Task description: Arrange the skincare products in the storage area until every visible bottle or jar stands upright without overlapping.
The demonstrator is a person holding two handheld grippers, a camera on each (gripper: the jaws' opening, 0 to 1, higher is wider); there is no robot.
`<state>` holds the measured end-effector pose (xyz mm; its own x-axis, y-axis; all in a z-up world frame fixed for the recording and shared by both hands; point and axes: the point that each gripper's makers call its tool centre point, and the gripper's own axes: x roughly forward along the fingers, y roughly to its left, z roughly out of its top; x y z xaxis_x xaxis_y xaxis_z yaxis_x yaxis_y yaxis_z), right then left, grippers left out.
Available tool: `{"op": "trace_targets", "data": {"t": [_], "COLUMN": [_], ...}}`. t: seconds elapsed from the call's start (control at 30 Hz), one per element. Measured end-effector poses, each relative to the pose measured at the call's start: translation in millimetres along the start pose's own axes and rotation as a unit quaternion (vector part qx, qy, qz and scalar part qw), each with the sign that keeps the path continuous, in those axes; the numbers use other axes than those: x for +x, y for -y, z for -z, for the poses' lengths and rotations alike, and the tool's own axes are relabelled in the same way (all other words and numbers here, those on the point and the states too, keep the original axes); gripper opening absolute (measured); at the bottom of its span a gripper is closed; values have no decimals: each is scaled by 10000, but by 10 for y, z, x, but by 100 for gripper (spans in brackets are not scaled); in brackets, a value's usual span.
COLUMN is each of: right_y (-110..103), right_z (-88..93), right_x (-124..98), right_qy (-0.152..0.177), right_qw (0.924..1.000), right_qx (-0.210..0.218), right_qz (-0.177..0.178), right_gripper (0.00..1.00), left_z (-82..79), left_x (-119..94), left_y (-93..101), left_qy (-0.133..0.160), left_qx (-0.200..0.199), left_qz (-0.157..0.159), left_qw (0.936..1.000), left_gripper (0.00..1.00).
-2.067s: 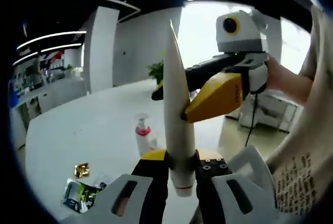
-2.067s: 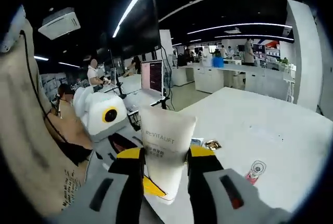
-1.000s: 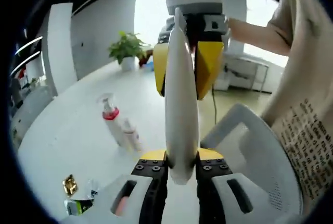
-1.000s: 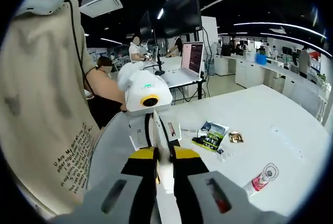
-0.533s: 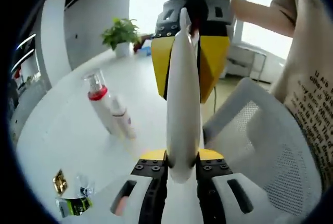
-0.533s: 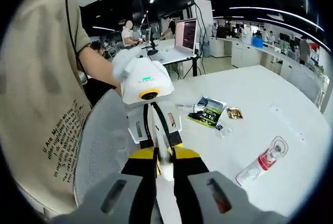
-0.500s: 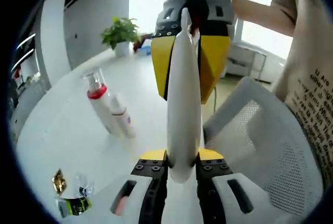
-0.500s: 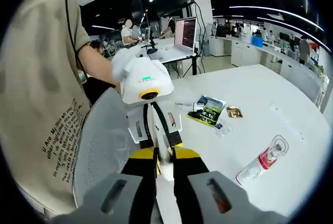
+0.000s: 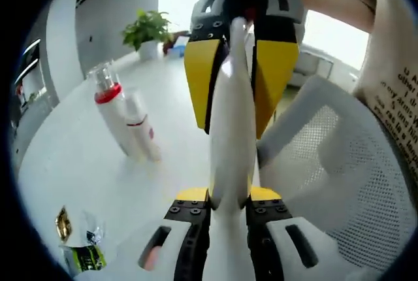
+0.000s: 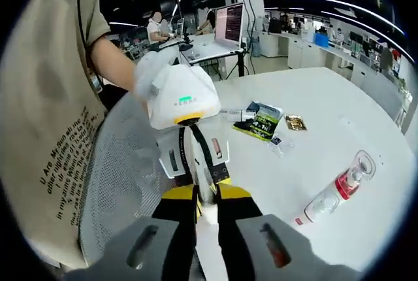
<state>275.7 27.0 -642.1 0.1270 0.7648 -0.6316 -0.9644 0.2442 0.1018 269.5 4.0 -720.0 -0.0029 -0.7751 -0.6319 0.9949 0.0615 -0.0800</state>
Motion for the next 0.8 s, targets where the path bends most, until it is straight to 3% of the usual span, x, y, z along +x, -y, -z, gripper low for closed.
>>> {"op": "trace_targets", "data": {"t": [0.4,0.8], "right_y": [-26,17], "right_z": [27,22], "right_x": [-27,-22], "right_qy": [66,211], "right_qw": [9999,9985], "right_qx": [78,312], "right_qz": [79,392], "right_gripper": [11,13], "left_z": [-18,-20], "left_x": [13,10], "left_y": [4,-9], "left_qy": [69,60], "left_qx": [236,327], "left_qz": [-78,-128], "left_qw": [9997,9994], "left_gripper": [17,17]}}
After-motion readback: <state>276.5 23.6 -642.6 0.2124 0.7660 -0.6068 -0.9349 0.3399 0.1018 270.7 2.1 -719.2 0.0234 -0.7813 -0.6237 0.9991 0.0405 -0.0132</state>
